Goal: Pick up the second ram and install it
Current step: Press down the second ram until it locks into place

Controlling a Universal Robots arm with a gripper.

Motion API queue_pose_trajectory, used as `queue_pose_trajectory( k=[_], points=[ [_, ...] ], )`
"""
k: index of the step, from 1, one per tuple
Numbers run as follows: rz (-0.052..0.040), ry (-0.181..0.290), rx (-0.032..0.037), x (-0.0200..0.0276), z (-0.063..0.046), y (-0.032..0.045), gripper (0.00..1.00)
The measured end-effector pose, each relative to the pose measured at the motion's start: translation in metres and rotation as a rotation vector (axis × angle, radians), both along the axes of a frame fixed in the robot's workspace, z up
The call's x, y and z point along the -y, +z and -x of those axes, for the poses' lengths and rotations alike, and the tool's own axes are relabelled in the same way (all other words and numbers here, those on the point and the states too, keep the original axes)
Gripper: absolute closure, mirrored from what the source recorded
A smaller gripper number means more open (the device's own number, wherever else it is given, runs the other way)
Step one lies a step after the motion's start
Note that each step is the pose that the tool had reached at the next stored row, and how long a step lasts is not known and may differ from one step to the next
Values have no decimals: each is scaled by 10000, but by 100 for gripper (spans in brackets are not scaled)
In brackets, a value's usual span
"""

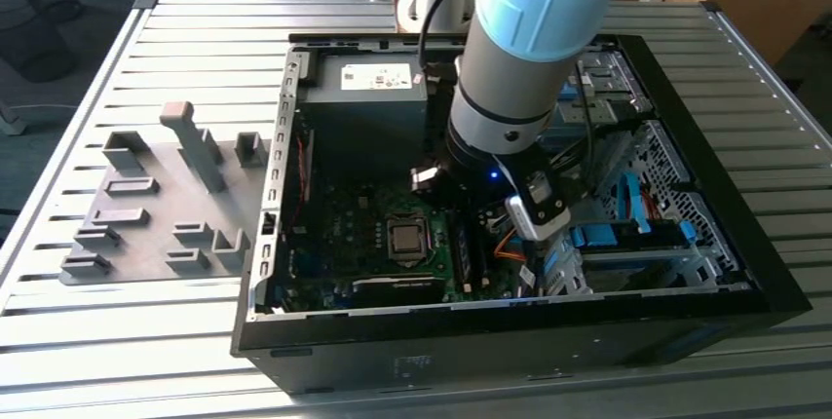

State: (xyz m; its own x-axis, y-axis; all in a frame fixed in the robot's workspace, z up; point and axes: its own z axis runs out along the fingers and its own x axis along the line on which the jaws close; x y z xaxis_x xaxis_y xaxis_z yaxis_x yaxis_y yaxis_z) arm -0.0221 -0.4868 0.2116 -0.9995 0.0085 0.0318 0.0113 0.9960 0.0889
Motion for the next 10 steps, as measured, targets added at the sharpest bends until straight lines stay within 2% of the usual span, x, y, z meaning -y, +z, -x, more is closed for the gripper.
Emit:
queue_pose_trajectory(
  k=[10],
  points=[
    [4, 0, -3, 1, 0, -48, 86]
  ],
)
